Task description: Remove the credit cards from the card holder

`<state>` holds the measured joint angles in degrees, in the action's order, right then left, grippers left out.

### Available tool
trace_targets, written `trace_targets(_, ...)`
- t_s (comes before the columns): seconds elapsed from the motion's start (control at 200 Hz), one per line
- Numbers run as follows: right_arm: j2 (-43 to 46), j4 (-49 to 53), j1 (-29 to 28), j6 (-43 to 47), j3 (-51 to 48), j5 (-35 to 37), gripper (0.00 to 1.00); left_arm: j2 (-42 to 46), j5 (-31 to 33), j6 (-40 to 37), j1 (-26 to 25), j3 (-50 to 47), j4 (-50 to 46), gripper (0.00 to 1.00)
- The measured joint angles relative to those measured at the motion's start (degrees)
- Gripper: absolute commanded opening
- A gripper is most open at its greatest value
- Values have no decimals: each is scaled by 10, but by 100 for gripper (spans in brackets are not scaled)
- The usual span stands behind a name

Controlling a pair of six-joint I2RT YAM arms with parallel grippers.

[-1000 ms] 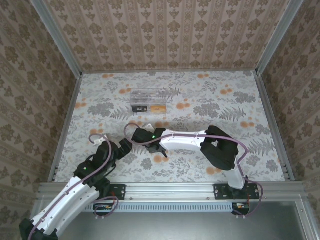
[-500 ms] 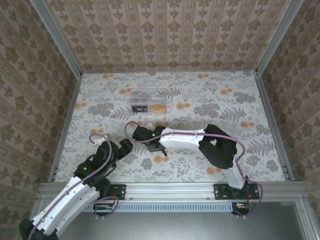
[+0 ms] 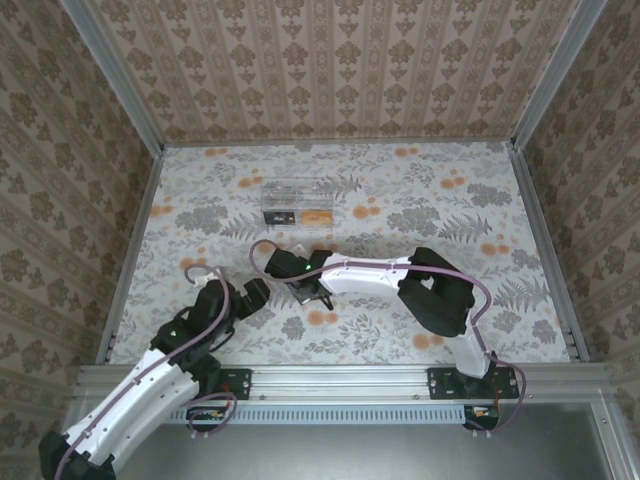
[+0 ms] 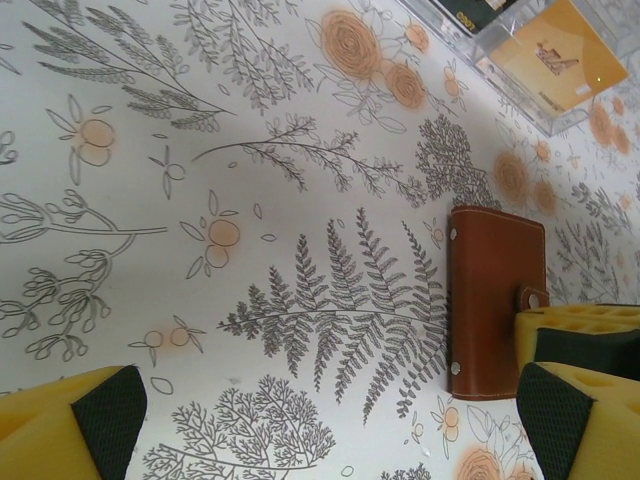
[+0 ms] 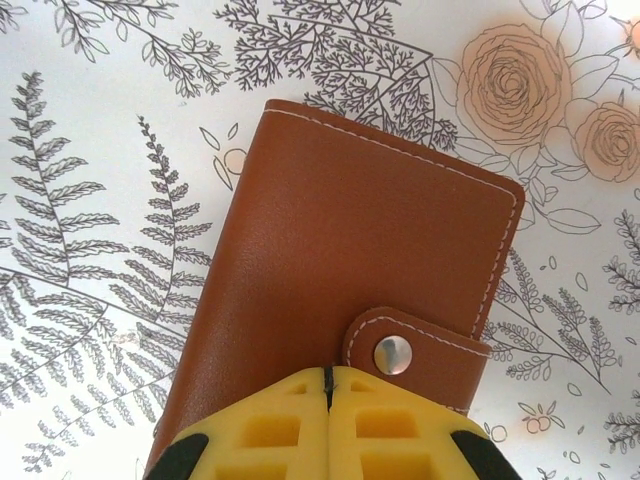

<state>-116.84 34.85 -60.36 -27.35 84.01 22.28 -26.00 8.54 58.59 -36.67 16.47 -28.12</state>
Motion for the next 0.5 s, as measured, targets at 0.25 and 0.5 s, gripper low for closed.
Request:
trace_targets(0.25,26,7,0,3,7,5,53,-40,-20,-4,0,0,31,100)
trace_targets(0.5,-7,17,13,5,34,11,50,-43,-24,-9,0,0,37,100)
